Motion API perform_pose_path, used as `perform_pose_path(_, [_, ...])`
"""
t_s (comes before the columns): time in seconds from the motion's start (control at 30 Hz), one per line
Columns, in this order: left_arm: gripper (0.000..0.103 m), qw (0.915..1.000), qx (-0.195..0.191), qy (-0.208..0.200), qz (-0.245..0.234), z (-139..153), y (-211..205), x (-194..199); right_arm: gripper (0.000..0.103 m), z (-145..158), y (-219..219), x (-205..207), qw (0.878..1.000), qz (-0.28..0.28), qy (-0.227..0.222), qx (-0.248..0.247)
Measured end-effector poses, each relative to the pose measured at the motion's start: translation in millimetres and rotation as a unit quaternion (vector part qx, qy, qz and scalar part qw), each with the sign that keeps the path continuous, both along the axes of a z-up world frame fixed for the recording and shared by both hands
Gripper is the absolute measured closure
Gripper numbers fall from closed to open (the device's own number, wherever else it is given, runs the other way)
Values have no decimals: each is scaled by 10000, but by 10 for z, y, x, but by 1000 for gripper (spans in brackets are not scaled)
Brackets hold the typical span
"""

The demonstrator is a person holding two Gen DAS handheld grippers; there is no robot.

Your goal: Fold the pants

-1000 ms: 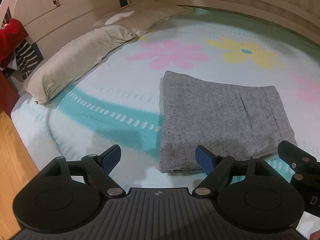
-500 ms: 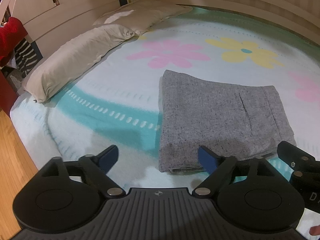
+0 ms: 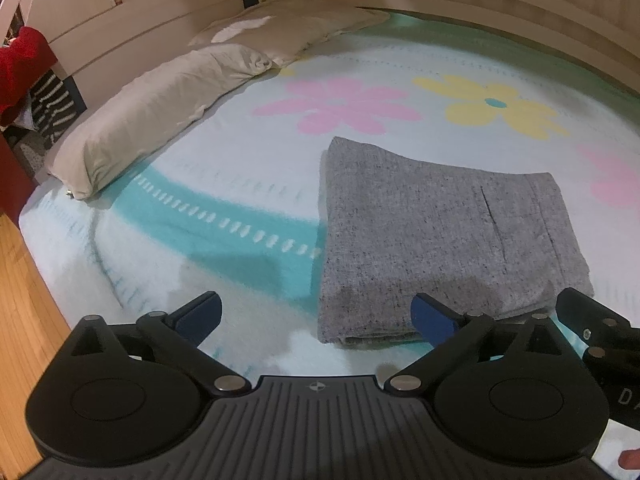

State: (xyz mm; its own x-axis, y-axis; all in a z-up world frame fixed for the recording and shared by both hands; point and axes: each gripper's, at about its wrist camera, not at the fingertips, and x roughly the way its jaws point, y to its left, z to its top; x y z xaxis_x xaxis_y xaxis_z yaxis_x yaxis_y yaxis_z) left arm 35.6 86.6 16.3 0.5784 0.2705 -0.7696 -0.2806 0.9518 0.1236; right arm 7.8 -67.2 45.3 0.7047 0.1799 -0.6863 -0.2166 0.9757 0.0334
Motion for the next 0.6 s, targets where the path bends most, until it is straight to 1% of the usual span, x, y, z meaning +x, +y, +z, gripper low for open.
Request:
perform_pose_path(0.13, [1, 9999, -83, 71, -25, -25, 2, 13, 0, -2, -2, -4, 10000, -4, 9, 6])
perform_pose_path(0.6, [1, 10000, 71, 56, 7, -10, -2, 11, 0, -30, -22, 13, 10000, -30, 67, -13])
